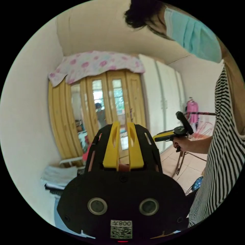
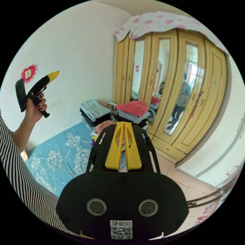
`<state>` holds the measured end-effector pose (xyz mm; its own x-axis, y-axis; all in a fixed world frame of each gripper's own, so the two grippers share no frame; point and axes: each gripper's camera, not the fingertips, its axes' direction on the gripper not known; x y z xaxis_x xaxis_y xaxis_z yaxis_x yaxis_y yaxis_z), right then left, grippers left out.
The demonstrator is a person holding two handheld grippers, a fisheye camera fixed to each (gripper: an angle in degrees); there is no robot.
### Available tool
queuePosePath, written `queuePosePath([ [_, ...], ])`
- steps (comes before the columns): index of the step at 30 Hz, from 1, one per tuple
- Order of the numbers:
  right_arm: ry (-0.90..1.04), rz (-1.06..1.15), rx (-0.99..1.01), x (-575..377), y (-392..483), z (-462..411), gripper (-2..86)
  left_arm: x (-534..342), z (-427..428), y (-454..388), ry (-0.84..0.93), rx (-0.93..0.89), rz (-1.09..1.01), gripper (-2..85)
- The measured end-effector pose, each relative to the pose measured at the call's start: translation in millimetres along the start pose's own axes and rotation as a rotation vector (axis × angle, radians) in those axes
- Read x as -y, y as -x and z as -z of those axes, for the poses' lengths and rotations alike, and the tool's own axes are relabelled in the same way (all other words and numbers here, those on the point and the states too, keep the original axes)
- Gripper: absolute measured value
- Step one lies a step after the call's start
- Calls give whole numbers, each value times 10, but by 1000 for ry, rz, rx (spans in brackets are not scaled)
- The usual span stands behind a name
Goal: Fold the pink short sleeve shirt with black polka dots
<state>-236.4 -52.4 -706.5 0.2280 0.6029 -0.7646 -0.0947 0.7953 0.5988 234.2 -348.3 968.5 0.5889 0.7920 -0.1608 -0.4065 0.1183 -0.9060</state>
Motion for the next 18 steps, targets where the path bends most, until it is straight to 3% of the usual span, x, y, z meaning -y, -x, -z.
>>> queuePosePath([
  [5, -149, -78, -198, 789, 279, 2405, 1, 596, -173, -1026, -193, -332, -117, 77],
  [9, -259, -84, -290, 1121, 501, 3824, 3, 993, -522, -2096, -311, -586, -228, 78],
  [13, -245, -142, -392, 1474, 704, 5211, 15, 1217, -1055, -3280, -298, -952, -242, 81],
  [16, -229, -204, -463, 1678, 812, 6201, 35, 1298, -1363, -4083, -285, -1072, -225, 92],
  [18, -201, -253, -516, 1763, 846, 6785, 52, 1308, -1545, -4577, -242, -1059, -258, 104],
])
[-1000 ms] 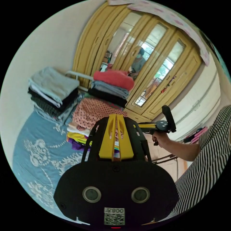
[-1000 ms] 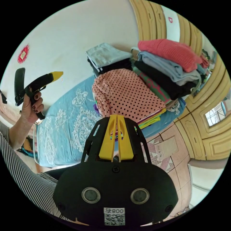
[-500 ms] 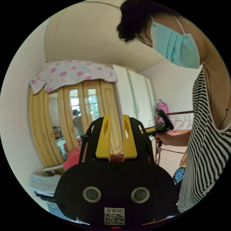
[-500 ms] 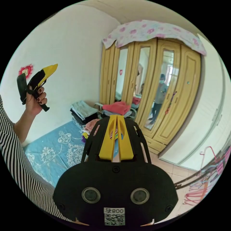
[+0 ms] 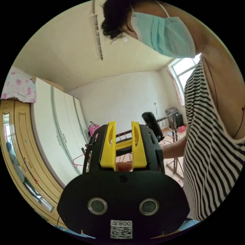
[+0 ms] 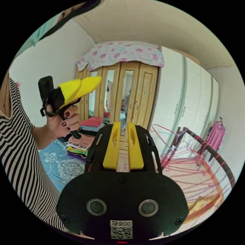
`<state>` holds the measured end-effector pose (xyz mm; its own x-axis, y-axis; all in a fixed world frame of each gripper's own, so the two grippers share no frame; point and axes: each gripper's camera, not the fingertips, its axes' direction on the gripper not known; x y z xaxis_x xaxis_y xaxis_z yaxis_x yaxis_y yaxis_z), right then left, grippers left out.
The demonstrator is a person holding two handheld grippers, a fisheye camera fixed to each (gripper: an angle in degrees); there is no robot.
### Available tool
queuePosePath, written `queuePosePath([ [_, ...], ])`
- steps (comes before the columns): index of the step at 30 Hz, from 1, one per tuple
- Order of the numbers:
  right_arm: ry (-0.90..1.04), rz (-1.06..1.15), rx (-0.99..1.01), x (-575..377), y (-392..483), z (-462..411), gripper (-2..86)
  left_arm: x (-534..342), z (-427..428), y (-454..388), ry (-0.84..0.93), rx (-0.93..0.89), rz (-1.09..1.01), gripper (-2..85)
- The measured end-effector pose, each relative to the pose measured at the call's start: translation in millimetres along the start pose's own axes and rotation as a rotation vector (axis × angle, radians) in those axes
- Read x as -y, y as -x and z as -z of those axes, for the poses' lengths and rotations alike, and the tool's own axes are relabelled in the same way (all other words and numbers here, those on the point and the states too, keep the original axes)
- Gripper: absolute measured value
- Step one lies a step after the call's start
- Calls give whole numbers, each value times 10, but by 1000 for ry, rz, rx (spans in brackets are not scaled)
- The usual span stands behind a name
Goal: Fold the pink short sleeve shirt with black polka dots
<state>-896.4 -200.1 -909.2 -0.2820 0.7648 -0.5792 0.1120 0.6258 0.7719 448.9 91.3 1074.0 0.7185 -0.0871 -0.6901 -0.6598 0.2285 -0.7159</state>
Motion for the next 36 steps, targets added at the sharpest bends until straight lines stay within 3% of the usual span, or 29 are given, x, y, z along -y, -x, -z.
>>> queuePosePath([
  [8, 133, -211, -224, 615, -1145, 2204, 70, -696, -2359, -186, 306, -180, 346, 115],
  [12, 194, -312, -210, 761, -1605, 2923, 67, -1098, -3532, -345, 460, -229, 494, 112],
  [22, 292, -446, -206, 1124, -2326, 4576, 39, -1593, -5732, -477, 678, -231, 476, 113],
  [29, 320, -512, -148, 1222, -2711, 5069, 25, -1680, -6304, -481, 751, -207, 459, 32],
  [36, 329, -523, -48, 1204, -2965, 5135, 17, -1875, -5917, -524, 735, -200, 515, 11],
])
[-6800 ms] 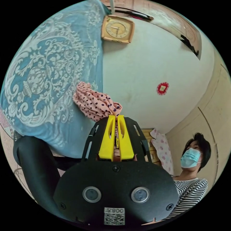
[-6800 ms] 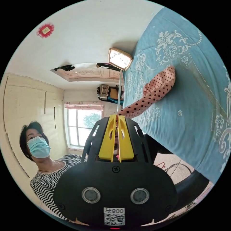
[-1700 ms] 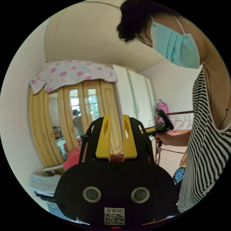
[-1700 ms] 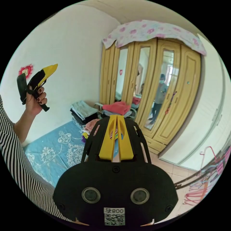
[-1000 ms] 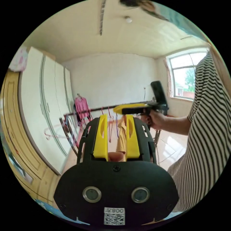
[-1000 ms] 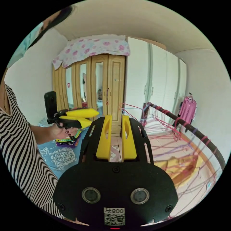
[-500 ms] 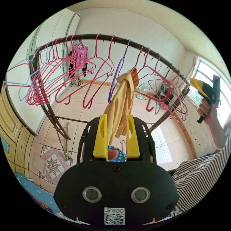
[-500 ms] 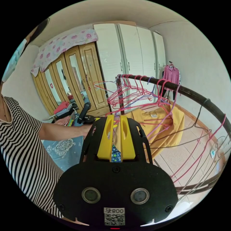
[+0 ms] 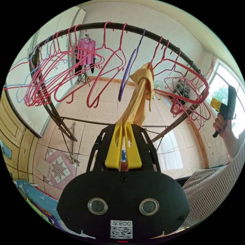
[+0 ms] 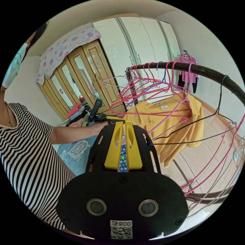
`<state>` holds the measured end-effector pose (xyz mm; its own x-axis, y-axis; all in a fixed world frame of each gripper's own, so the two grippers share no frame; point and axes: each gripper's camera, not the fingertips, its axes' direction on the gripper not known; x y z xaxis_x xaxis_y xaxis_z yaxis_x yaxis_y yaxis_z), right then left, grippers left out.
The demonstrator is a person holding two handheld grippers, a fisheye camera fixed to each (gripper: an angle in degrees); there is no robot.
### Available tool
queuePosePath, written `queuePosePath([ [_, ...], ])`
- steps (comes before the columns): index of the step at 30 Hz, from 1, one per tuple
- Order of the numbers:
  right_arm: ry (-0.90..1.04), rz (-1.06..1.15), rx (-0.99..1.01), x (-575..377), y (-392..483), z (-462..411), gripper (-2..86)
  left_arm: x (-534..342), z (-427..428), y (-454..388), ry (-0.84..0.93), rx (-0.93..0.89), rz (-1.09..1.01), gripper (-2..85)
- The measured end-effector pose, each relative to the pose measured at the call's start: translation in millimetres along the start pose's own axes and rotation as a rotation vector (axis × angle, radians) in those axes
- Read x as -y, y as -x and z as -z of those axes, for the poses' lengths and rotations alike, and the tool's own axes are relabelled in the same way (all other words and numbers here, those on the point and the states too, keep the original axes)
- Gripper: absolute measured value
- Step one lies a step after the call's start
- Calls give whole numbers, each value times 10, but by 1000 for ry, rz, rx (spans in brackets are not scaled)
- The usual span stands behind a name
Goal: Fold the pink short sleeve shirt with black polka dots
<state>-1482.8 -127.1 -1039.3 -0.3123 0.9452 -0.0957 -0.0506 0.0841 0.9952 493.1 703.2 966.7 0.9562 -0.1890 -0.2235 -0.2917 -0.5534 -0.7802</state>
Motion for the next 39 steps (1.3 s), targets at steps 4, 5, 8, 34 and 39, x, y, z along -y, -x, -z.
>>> queuePosePath([
  [4, 33, 9, 69, -2, -127, -146, 13, -382, 265, 66, -47, 13, 54, 8],
  [5, 42, 16, 81, -14, -153, -212, 13, -437, 288, 72, -47, 18, 59, 7],
  [8, 73, 34, 107, -64, -208, -419, 10, -699, 297, 102, 12, 58, 107, 6],
  [34, 408, 158, 333, -1528, -308, -4597, 1, -3936, 4051, -794, -497, 204, 265, 5],
  [39, 459, 159, 423, -1803, -153, -5929, 5, -4662, 5072, -1183, -585, 299, 237, 5],
])
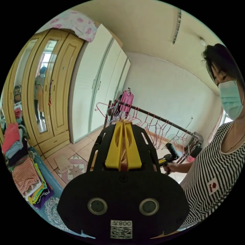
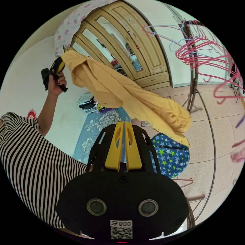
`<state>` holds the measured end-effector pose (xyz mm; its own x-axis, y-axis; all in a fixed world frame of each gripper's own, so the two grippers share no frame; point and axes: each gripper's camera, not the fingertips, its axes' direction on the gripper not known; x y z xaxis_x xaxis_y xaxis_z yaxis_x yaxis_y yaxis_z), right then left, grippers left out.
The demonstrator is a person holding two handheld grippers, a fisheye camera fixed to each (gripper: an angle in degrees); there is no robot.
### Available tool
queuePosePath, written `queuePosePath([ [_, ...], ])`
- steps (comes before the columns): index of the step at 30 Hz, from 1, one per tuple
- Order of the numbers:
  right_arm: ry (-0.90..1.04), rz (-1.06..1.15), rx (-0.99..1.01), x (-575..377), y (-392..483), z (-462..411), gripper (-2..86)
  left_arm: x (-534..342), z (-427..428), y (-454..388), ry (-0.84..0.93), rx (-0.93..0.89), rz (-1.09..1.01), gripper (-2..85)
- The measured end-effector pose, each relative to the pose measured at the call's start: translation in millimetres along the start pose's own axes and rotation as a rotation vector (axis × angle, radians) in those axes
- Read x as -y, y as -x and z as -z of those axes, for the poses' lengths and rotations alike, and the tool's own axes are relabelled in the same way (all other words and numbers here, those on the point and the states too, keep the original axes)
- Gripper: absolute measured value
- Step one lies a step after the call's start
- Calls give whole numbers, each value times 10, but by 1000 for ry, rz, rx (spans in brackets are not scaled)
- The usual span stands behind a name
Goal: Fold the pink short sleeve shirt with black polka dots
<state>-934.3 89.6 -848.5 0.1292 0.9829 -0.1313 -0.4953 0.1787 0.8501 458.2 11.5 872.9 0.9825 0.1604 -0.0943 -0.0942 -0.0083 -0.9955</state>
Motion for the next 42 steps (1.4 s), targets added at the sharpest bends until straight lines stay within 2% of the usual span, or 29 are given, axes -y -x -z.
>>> queuePosePath([
  [6, 92, 110, 122, 526, -173, -1830, 15, -217, 1568, 12, -44, 116, -64, 5],
  [14, 170, 349, 273, 1152, 118, -4445, 23, -842, 3624, -117, -98, 316, -76, 5],
  [19, 246, 477, 370, 1398, 294, -5904, 25, -1412, 4993, -438, -150, 505, -36, 6],
  [25, 368, 669, 463, 1503, 573, -7726, 25, -2067, 6191, -969, -247, 648, 19, 6],
  [31, 530, 814, 647, 1375, 730, -9496, 22, -2600, 6875, -1574, -269, 857, 77, 6],
  [33, 632, 823, 754, 1303, 782, -10052, 21, -2745, 6988, -1745, -262, 935, 102, 7],
  [35, 757, 844, 950, 1129, 879, -10695, 21, -2887, 7098, -1907, -255, 994, 125, 7],
  [40, 952, 950, 1132, 630, 1080, -11729, 15, -3354, 7439, -2453, -293, 1136, 204, 6],
  [42, 934, 995, 1139, 572, 1077, -11998, 10, -3509, 7539, -2659, -296, 1181, 224, 6],
])
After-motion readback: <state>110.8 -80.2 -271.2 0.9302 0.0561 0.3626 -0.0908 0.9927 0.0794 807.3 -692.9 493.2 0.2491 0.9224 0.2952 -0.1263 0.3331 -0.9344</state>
